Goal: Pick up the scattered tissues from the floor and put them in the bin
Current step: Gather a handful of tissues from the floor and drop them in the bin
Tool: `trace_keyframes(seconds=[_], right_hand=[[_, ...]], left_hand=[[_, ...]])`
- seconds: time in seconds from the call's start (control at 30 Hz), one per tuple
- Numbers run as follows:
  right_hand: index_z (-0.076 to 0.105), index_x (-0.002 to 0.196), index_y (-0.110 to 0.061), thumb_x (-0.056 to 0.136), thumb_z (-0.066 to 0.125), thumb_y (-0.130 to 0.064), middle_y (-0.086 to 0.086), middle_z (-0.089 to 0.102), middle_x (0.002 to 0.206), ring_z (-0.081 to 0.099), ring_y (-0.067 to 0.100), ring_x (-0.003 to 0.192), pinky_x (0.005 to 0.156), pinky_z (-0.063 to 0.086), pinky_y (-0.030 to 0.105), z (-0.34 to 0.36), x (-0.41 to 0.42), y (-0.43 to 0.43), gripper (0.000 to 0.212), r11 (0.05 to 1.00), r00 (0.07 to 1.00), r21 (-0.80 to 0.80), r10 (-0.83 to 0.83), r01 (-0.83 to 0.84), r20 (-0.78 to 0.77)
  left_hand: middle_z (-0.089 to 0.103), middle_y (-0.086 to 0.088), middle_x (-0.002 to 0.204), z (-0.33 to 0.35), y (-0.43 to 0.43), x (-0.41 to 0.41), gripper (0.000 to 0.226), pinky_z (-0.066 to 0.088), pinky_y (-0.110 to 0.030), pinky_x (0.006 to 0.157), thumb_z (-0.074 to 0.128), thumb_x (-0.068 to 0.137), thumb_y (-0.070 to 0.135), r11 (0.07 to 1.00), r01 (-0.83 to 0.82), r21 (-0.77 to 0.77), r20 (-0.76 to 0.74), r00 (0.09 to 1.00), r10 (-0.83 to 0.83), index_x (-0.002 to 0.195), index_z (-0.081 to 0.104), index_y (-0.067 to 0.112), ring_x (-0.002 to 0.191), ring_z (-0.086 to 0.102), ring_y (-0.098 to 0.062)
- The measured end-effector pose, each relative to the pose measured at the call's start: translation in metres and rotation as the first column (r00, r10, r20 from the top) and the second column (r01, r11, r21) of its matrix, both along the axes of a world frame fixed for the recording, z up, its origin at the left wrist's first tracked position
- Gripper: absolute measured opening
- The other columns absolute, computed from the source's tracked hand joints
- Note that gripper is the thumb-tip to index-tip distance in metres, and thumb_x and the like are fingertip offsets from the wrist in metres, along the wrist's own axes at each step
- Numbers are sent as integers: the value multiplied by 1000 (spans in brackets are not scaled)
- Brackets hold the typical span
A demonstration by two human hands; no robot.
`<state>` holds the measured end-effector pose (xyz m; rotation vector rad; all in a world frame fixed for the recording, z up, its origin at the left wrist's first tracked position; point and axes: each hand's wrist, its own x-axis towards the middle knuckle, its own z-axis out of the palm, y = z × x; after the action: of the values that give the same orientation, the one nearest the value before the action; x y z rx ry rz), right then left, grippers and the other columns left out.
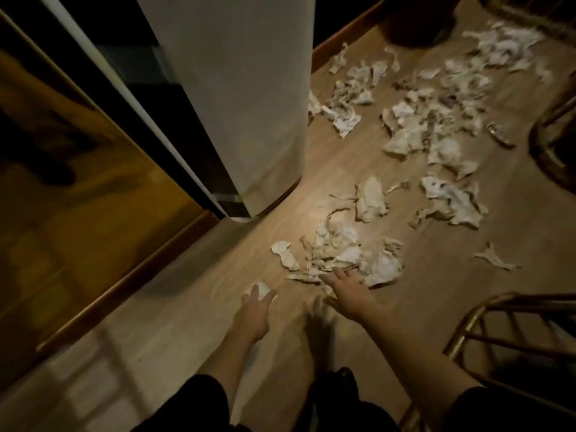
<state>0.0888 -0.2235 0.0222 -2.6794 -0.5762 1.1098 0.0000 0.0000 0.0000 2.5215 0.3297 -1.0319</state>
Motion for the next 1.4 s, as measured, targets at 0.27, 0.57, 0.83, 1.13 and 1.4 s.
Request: trace_keyframes(seconds=[0.27,0.57,0.83,1.13,1.4], right_hand=[[24,138,-41,86,63,-20,8,-2,158,12,45,138,105,31,61,-166,-3,21,68,989,985,10,148,-150,83],[63,105,-13,87,55,-10,9,58,110,51,27,105,84,42,33,-219,0,29,20,942,900,327,-79,-73,429],[54,120,-17,84,59,-22,6,52,118,41,26,109,89,43,37,-196,82,-8,37,878,747,412,-440,242,499],[67,97,-2,74,61,5,18,61,98,55,35,92,75,43,34,-229,61,-53,25,875,811,374,-446,306,378],[68,101,-4,78,59,6,15,66,105,61,28,96,81,47,32,-184,86,-116,27,701,538,556,-707,447,459]], left_hand=[[11,-5,159,-178,22,-11,60,29,-46,111,49,91,25,998,69,3,282,957,-68,141,25,46,143,14,-31],[63,-15,105,-195,14,62,24,43,-31,77,53,83,-1,991,-40,-124,546,831,102,101,66,7,95,60,-32],[47,-21,121,-190,-33,119,30,40,-26,82,54,83,1,988,-5,-157,496,864,84,113,60,3,109,50,-37],[59,-19,119,-191,-83,163,48,43,-34,94,52,79,-3,968,124,-218,604,796,33,125,53,10,114,53,-32],[32,-21,136,-184,-150,175,82,40,-48,104,64,70,31,955,272,-121,348,912,-216,142,27,32,130,27,-41]])
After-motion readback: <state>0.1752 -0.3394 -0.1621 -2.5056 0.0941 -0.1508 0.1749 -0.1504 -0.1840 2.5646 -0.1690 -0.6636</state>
